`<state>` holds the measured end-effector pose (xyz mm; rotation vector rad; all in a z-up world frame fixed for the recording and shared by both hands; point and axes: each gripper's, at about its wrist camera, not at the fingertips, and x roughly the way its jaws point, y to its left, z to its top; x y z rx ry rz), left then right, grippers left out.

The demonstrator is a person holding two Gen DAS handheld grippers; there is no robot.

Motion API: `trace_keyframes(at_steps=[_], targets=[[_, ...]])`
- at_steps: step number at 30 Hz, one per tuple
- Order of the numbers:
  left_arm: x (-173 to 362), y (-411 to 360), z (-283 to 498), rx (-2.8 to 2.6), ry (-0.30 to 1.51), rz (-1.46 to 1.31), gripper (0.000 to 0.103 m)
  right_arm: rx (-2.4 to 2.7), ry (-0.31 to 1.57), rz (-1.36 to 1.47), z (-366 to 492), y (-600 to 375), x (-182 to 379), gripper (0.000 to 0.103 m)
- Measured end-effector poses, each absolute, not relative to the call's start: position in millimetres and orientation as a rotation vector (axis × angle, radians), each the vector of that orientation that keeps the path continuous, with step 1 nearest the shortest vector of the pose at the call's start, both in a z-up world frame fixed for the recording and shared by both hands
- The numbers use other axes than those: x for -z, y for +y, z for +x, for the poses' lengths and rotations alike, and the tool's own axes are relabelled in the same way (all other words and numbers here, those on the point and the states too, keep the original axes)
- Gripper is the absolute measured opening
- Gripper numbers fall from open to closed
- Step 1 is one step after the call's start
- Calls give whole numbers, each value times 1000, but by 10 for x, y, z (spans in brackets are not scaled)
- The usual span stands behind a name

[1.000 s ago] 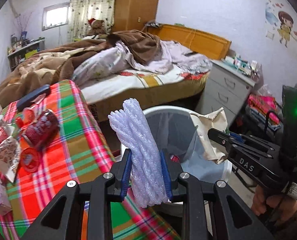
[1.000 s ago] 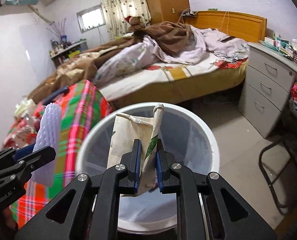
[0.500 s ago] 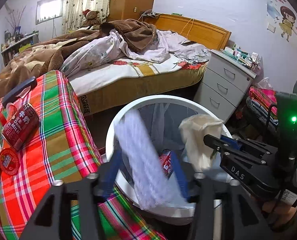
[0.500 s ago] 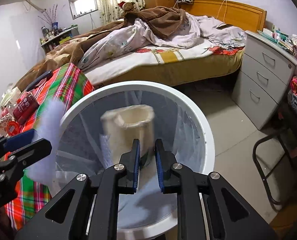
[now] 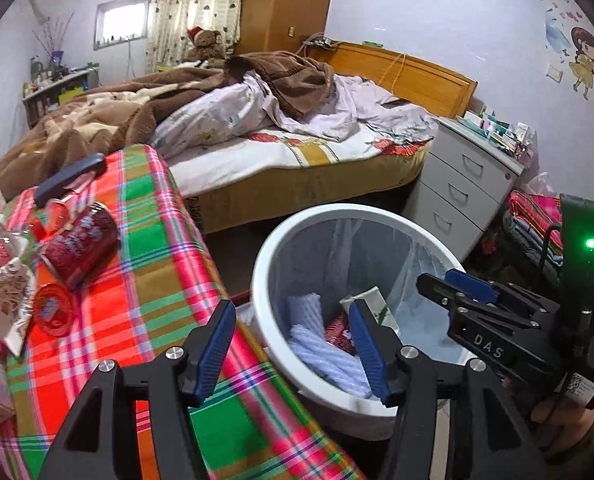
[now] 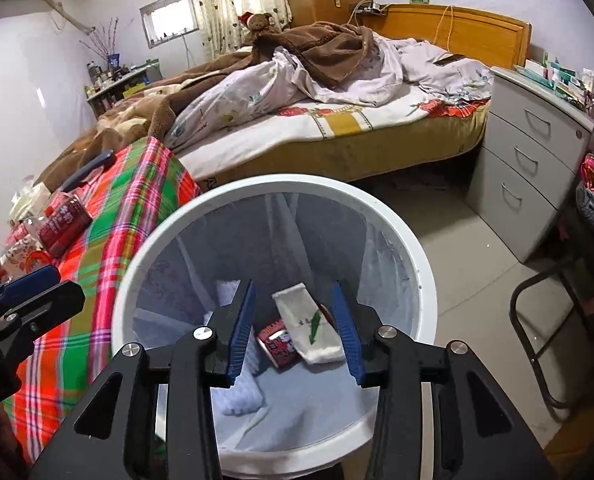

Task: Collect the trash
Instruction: 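Carry the cloth bag and foam net to the bin and release both, then move both tools back over the bed toward the remaining trash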

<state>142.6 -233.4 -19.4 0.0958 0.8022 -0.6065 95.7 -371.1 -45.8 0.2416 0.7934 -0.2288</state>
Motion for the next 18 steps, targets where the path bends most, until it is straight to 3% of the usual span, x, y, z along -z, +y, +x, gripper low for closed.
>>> trace_keyframes(at_steps=[6, 13, 18], targets=[[79, -2124, 1357, 578, 773, 79, 59, 208, 764, 230, 958, -3582, 367, 42], [-16, -1762, 1266, 522, 744, 45, 59, 168, 729, 216, 950, -3371, 264, 50], [-54, -1428, 1229, 439, 720, 25, 65, 122, 698, 214, 977, -3164, 199, 55]])
